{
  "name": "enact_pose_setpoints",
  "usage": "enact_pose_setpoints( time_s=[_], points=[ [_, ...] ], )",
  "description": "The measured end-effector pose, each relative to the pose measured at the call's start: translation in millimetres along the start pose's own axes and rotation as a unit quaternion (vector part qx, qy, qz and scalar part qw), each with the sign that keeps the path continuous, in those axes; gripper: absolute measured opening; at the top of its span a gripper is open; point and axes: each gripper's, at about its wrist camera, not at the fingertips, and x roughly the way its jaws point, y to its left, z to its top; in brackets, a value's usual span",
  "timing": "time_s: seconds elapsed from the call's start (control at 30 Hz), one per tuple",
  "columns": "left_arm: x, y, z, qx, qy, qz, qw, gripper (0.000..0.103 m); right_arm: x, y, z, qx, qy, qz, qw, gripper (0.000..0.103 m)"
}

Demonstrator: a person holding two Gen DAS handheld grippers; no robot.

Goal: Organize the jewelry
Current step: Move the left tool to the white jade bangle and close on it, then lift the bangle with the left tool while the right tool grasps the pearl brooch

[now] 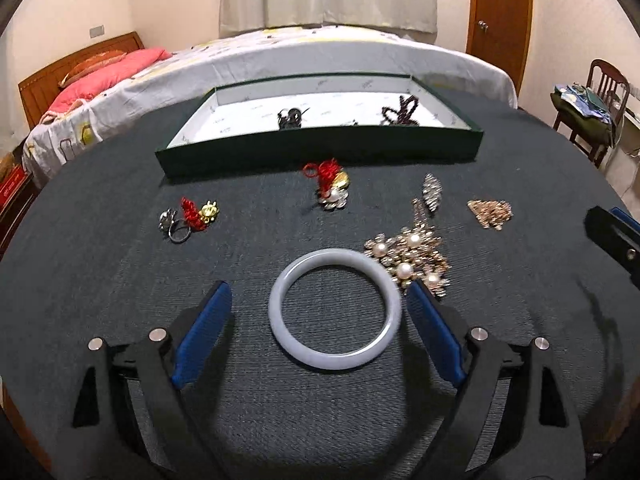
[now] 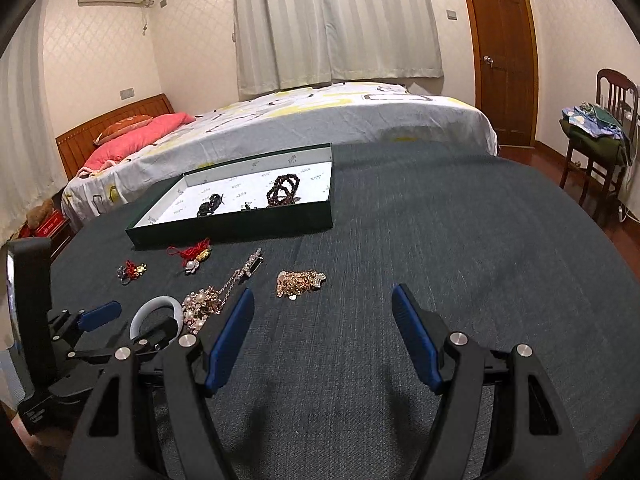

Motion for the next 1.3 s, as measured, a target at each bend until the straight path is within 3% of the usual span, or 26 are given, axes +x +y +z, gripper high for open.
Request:
enact_pose_setpoints(
  time_s=[0.27,0.43,0.57,0.8,1.3],
  points=[
    [8,8,2,-0.019,0.017,-0.025,0.9994,0.087,1,0,-4,0.0,0.004,-0.001,1.0,0.069],
    [12,2,2,0.001,0.031,-0.018,0.9994,0.087,1,0,-5,-0.001,0.004,-0.003,1.0,0.069],
    [8,2,0,0.006,0.019,-0.028,0.9994,0.07,2,0,-6,-0.001,0.007,-0.002,1.0,0.069],
    [4,12,-1,-0.012,0.007,-0.043,0.999,0.069,3,6,-8,-0.008,0.011,-0.001,1.0,0.069],
    [-39,89,14,-0.06,-0.056,0.035,0.996,0.069,28,59,-2,-0.037,0.043,0.038,0.998,0.069]
  ],
)
